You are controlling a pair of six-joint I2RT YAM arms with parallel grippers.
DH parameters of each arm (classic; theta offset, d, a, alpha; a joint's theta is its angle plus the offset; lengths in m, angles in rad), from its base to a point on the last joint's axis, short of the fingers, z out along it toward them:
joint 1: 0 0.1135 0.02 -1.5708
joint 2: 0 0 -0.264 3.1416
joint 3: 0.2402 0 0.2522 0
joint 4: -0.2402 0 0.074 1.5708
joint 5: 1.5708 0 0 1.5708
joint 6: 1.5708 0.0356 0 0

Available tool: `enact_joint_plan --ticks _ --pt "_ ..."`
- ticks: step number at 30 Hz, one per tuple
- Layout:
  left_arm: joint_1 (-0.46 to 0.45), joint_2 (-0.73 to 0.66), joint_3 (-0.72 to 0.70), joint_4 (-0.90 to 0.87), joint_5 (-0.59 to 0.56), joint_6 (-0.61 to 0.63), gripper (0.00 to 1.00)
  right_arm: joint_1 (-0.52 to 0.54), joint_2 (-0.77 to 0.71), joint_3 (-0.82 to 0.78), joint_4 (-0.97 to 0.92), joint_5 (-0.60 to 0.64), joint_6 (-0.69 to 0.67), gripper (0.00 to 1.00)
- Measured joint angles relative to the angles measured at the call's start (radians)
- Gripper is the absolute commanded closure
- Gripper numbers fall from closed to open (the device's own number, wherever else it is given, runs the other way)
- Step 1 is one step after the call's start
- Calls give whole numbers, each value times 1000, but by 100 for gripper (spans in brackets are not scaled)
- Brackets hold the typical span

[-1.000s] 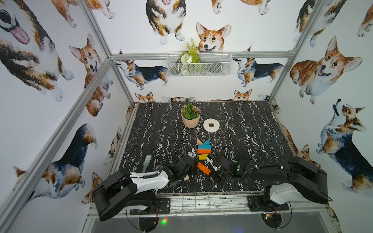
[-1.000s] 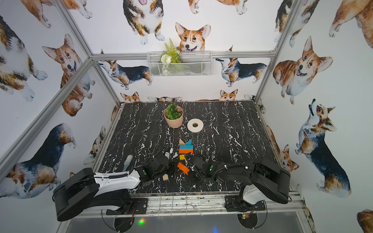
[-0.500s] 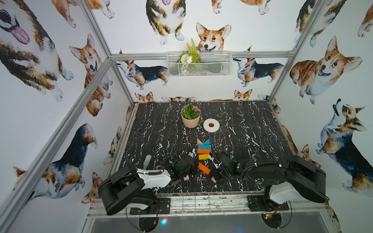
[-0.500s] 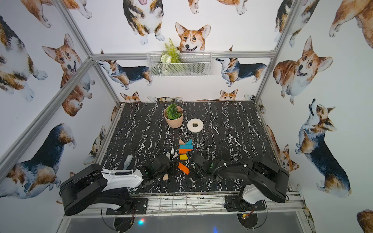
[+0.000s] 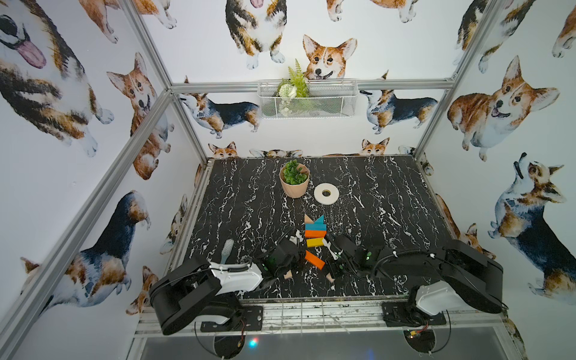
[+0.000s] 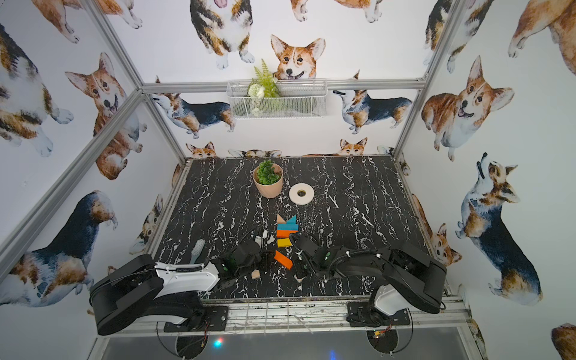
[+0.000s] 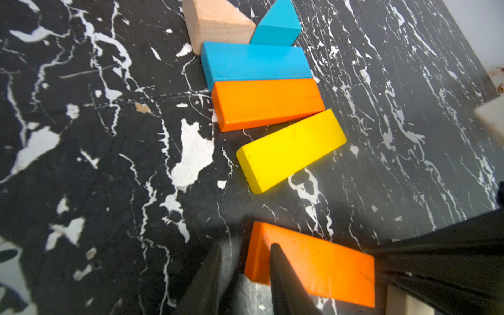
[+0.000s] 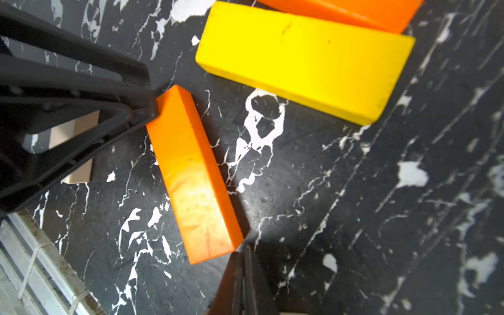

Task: Assemble a carrot with building blocks
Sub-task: Assemble the building block at the center of the board.

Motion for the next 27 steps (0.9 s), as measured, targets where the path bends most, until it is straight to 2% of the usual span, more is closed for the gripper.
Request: enact_joint_plan --ticks 8,16,27 --pt "3 45 7 64 18 0 72 4 21 6 24 -13 15 88" --pt "3 61 -1 107 34 -9 77 -75 16 -3 39 -34 19 88" --pt "6 148 -11 272 14 -50 83 -103 29 6 30 -58 18 88"
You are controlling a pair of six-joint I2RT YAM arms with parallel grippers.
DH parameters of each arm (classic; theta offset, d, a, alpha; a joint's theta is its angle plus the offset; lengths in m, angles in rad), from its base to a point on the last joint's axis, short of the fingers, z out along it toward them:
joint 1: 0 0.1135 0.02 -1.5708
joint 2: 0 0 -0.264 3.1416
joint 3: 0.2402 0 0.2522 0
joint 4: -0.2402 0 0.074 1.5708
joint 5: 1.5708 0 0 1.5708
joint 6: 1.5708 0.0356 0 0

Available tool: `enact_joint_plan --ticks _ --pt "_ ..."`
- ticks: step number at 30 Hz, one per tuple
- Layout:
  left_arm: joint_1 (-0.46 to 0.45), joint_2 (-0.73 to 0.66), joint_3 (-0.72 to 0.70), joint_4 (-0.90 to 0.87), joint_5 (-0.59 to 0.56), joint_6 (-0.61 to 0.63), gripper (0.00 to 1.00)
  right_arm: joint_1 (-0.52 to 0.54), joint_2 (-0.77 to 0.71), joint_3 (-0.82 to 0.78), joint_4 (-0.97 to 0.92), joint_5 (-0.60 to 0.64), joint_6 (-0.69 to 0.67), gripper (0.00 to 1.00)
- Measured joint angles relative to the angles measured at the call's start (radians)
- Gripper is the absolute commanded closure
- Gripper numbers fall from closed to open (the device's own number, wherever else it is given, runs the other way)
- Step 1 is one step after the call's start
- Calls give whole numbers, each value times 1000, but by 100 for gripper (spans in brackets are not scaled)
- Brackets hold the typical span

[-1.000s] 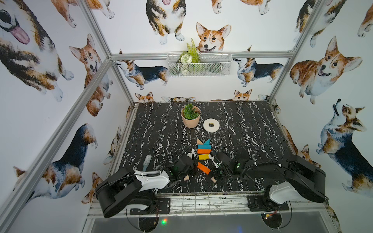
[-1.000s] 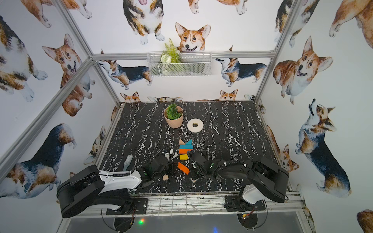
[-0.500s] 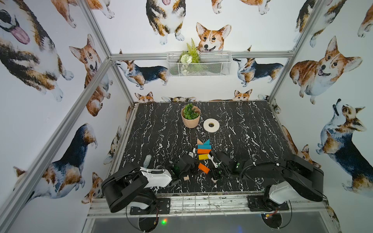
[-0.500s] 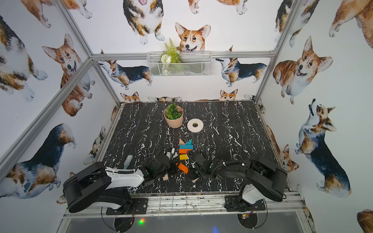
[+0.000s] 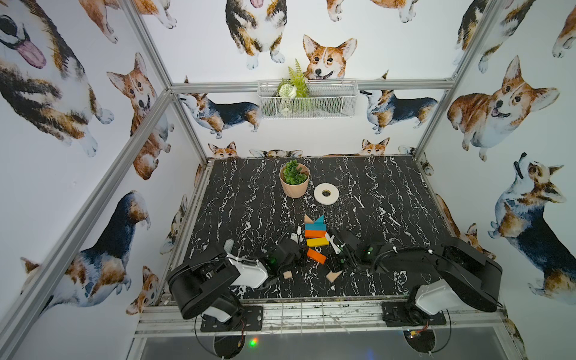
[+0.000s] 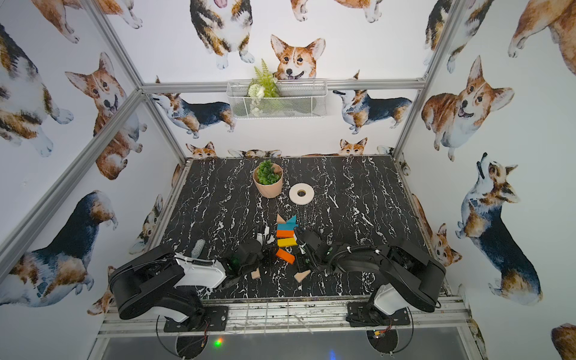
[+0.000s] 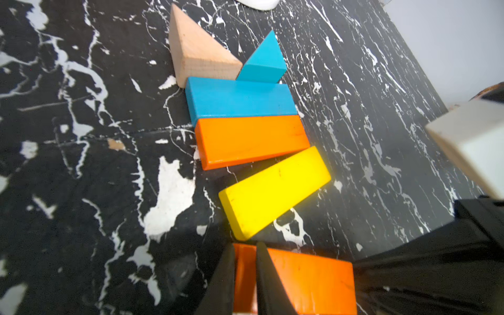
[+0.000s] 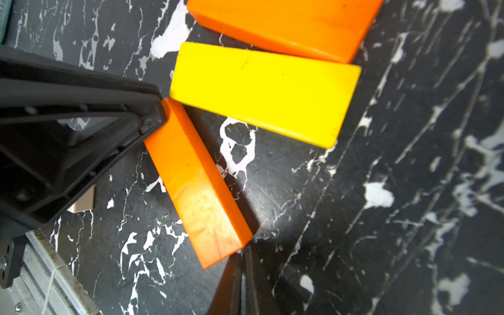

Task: Assemble a carrot with building blocks
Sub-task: Assemble the building block at the center of the board.

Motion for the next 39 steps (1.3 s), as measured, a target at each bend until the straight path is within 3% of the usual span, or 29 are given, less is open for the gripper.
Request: enact_joint_plan --ticks 15,39 --pt "-8 23 1 34 -44 -11 85 -70 42 52 -30 -14 -7 88" --pt "-18 0 47 -73 -48 -8 85 -95 84 94 -8 98 -29 88"
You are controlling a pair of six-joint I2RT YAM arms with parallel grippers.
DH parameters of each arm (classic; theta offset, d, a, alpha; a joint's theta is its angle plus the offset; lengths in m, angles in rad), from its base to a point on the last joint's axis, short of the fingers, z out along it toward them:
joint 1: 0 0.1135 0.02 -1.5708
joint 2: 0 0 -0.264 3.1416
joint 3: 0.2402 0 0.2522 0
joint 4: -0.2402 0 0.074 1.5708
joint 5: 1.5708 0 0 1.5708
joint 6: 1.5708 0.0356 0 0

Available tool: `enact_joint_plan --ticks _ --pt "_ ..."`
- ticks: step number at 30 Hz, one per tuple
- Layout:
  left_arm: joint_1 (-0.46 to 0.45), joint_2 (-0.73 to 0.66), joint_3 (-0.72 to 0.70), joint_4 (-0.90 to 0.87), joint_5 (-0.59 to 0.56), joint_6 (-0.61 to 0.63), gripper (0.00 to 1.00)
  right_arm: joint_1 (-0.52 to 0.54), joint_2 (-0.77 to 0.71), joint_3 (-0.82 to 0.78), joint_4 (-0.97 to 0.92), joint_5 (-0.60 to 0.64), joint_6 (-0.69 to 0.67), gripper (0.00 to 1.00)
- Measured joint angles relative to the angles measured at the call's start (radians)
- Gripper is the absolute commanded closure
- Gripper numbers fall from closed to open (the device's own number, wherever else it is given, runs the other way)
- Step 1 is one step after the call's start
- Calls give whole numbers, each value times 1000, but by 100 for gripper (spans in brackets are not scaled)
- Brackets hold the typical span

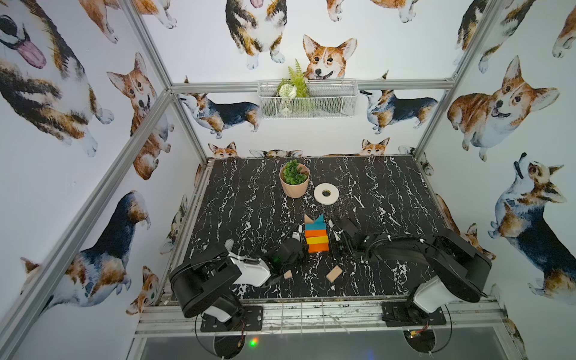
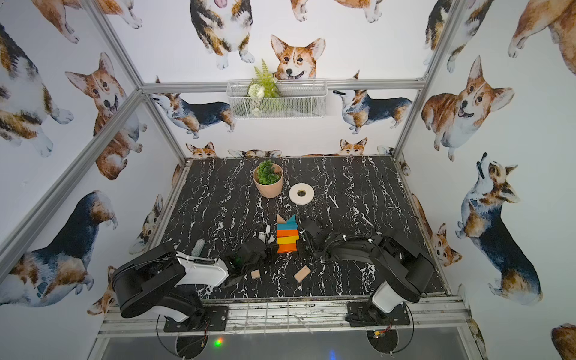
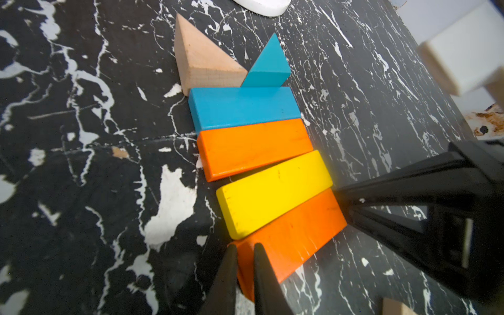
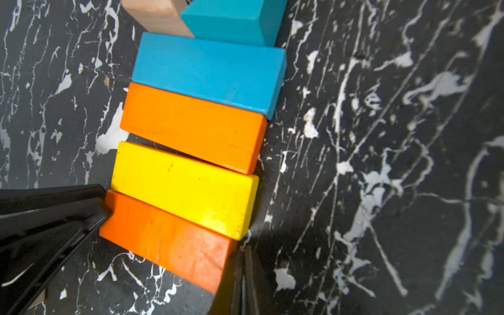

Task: Assemble a carrot with building blocks
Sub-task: Assemble the building block at the center of the board, then adjust the building block at the center of the board.

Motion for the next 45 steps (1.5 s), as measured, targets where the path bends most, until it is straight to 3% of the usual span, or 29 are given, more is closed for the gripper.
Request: enact_joint_plan --ticks 10,20,26,32,45 --pt "-9 -68 27 -115 43 27 75 2 -6 -5 0 -24 0 88" --pt "-12 -116 40 -176 43 55 75 2 -42 -23 -38 -50 0 88" --pt "-11 -225 12 -238 14 59 75 -13 -64 -21 -84 -43 -25 88" --pt "-11 -292 -55 -294 -26 57 90 -80 -67 13 -116 -28 -54 89" --pt "-29 -174 -103 -164 -16 9 95 -93 31 75 -109 -55 -82 91"
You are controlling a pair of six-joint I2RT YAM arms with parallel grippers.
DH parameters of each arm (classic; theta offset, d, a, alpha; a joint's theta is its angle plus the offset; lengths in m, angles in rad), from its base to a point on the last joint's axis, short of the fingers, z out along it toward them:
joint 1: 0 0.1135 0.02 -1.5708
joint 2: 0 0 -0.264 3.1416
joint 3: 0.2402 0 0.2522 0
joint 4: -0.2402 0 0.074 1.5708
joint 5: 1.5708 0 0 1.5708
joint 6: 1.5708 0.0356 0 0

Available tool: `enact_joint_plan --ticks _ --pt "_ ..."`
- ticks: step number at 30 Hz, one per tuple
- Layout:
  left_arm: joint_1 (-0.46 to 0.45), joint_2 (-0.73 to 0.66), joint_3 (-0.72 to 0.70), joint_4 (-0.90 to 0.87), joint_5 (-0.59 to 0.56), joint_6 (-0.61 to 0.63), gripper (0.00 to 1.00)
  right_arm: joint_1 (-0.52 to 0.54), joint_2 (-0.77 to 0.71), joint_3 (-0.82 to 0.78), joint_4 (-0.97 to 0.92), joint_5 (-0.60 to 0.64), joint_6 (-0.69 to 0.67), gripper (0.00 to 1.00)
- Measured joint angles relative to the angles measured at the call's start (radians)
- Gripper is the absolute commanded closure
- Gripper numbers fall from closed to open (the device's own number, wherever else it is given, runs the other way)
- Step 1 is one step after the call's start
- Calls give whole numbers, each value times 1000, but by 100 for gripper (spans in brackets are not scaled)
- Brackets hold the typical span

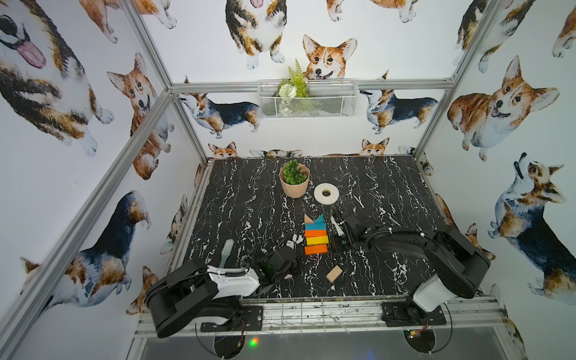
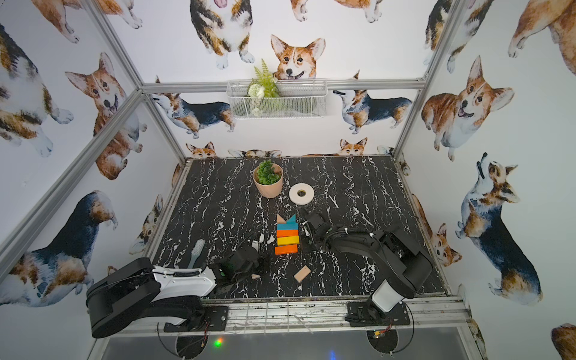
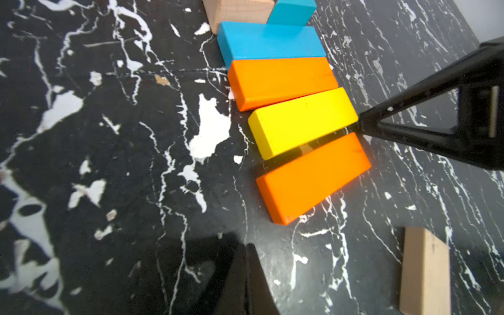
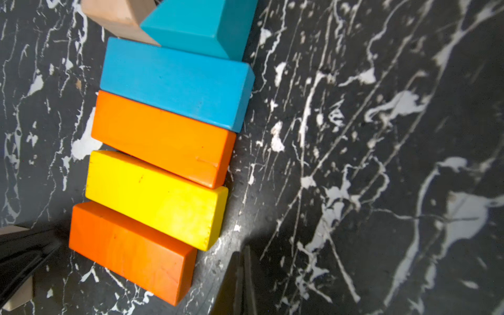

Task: Assemble a carrot with building blocks
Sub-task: Adjust the building block at the center of the board.

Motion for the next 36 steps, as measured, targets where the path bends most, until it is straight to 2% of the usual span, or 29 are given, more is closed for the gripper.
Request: enact_joint_plan --ticks 12,24,36 --pt "-5 84 38 64 9 -4 96 0 47 18 73 -18 -6 92" --pt "-6 85 42 64 11 -4 95 0 53 19 93 -26 -6 92" --pt "-6 62 70 0 -1 15 95 19 -70 -66 18 3 8 92"
